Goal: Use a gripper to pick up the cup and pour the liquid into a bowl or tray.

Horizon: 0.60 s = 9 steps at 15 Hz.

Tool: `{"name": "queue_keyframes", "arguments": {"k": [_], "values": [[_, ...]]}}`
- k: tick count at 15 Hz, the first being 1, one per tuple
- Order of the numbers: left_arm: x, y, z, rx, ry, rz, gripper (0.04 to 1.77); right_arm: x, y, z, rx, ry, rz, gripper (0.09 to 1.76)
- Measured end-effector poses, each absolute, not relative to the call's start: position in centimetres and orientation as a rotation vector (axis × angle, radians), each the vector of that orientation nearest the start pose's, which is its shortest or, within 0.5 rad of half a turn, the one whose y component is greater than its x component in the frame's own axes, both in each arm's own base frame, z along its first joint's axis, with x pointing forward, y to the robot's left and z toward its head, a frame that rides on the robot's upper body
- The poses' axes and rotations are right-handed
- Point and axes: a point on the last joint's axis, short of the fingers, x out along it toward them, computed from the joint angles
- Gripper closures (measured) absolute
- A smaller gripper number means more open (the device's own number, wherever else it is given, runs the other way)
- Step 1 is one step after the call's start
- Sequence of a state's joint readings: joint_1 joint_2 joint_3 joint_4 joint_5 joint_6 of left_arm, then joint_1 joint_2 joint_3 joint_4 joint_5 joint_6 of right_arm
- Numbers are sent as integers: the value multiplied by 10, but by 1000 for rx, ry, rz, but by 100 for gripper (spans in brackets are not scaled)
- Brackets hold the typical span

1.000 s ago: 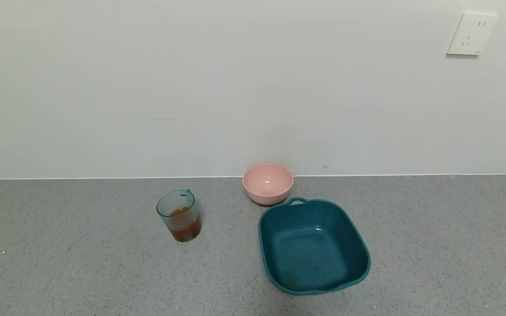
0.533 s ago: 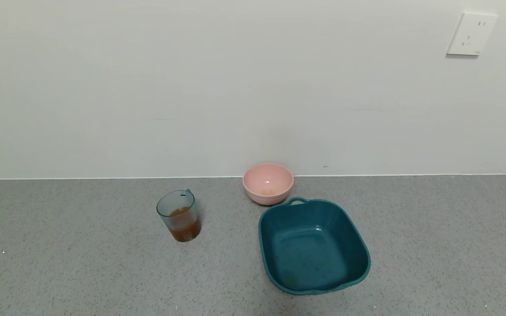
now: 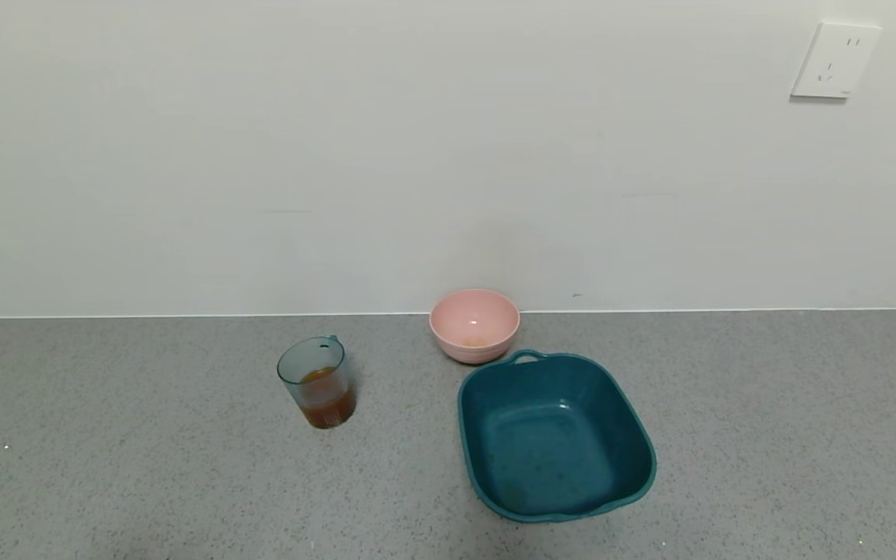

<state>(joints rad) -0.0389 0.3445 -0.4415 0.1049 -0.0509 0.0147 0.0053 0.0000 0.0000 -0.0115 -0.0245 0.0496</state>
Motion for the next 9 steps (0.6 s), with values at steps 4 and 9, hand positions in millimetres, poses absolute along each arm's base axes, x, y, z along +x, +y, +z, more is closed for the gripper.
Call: {"name": "queue_keyframes", "arguments": {"k": [4, 9], "values": [[27, -2, 205, 27, 99, -102, 9, -23, -1, 77, 50, -12, -18, 14], [94, -7, 209, 64, 246, -130, 9, -23, -1, 77, 50, -12, -19, 14]]}}
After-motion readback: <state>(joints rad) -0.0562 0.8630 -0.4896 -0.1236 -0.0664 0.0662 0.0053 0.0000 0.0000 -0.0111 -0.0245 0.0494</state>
